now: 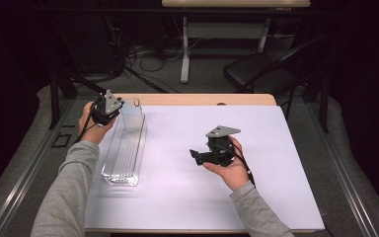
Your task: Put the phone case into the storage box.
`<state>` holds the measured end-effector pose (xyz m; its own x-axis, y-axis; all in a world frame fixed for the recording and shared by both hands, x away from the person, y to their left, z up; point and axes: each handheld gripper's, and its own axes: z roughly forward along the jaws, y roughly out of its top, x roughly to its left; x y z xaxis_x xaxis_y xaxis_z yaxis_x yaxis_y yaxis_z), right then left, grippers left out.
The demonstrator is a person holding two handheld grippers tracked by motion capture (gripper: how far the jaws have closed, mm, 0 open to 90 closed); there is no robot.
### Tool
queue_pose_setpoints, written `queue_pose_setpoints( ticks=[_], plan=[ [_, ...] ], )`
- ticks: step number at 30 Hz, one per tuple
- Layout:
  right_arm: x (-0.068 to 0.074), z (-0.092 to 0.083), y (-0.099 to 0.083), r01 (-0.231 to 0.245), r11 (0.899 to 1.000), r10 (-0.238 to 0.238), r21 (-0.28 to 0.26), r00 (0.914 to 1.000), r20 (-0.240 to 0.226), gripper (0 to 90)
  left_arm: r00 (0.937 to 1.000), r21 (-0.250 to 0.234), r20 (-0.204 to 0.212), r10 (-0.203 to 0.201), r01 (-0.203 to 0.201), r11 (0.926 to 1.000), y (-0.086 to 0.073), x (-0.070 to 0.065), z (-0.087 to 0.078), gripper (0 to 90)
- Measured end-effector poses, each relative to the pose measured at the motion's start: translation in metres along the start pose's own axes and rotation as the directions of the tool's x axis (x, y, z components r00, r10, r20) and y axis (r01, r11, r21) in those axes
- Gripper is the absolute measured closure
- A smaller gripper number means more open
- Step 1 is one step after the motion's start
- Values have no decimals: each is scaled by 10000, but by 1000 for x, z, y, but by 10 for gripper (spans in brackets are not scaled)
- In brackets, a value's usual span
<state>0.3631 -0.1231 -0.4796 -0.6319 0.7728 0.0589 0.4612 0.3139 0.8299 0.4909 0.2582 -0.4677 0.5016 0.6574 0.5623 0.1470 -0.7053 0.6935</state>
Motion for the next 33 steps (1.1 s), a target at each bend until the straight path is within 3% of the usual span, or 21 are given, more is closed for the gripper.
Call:
queue_pose_setpoints(
  ticks=[33],
  plan=[
    [0,0,-1,4,10000,-4,60,10000,-14,177,9995,66,-253,171,-170,9998,-2,1,5,785]
  ],
)
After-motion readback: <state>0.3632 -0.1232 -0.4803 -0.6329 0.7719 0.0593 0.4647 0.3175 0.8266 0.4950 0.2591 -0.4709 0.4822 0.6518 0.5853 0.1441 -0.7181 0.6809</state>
